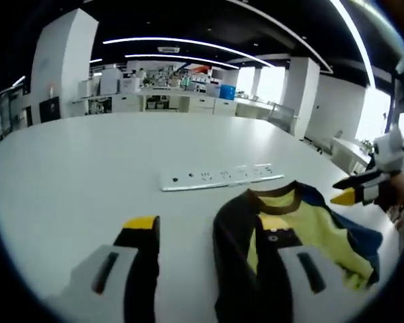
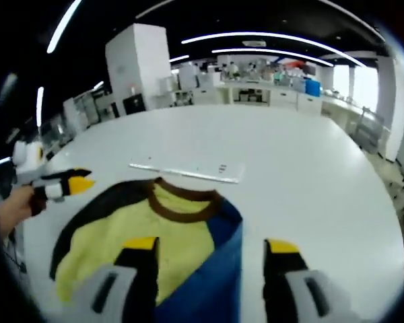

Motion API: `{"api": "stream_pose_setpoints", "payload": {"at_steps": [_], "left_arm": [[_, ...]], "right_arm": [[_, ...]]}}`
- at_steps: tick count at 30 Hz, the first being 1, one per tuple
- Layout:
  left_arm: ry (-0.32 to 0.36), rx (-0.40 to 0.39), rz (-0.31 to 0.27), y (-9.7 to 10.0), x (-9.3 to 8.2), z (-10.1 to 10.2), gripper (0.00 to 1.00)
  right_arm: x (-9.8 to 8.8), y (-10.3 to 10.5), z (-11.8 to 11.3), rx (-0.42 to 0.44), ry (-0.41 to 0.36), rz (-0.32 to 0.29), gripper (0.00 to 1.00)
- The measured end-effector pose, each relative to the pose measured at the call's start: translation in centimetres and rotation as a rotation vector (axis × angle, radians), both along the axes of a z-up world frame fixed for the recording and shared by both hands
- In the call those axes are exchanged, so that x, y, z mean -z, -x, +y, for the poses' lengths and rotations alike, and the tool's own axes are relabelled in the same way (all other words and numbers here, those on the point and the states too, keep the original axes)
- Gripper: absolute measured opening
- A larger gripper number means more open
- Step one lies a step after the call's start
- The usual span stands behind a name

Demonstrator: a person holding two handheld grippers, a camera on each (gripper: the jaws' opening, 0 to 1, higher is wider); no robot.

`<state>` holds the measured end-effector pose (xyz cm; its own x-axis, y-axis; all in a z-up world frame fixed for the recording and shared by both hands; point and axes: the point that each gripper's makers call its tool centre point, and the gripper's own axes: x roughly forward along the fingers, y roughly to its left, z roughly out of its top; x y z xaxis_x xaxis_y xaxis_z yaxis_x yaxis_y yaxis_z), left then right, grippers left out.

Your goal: Fold the garment on the visible template until the final outline fits inside the template.

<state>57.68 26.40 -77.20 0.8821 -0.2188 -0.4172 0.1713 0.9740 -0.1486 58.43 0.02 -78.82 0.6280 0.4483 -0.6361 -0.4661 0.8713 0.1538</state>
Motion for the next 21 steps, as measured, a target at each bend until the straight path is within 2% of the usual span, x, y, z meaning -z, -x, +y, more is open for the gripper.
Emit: {"api": "stream_pose_setpoints", "payload": {"at_steps": [3, 6, 9, 12, 14, 16, 21], "left_arm": [[-0.015, 0.027, -0.004, 1.0, -0.5, 0.2, 0.69], [-0.010, 0.040, -0.014, 1.7, -1.0, 0.5, 0.74], [0.020, 0.037, -0.027, 3.1, -1.9, 0.5, 0.77], [0.010, 0.036, -0.029, 4.2, -2.1, 0.6, 0.79], [0.002, 0.039, -0.033, 5.7, -2.4, 0.2, 0.81], [0.000, 0.045, -0.038, 6.3, -2.6, 0.1, 0.83], [-0.002, 0.065, -0.042, 8.5, -3.2, 0.1, 0.84]], "right_arm": [[-0.3, 2.4, 0.5, -0.050, 0.010, 0.024, 0.86], [-0.3, 4.4, 0.8, -0.114, 0.037, 0.031, 0.95], [-0.5, 6.6, 1.0, -0.146, 0.012, 0.058, 0.98], [-0.8, 7.9, 1.1, -0.160, -0.002, 0.065, 0.99], [-1.4, 9.4, 1.3, -0.179, -0.022, 0.058, 1.00], [-1.6, 10.8, 1.4, -0.195, -0.024, 0.061, 1.00], [-1.9, 13.0, 1.3, -0.219, -0.029, 0.065, 1.00]]}}
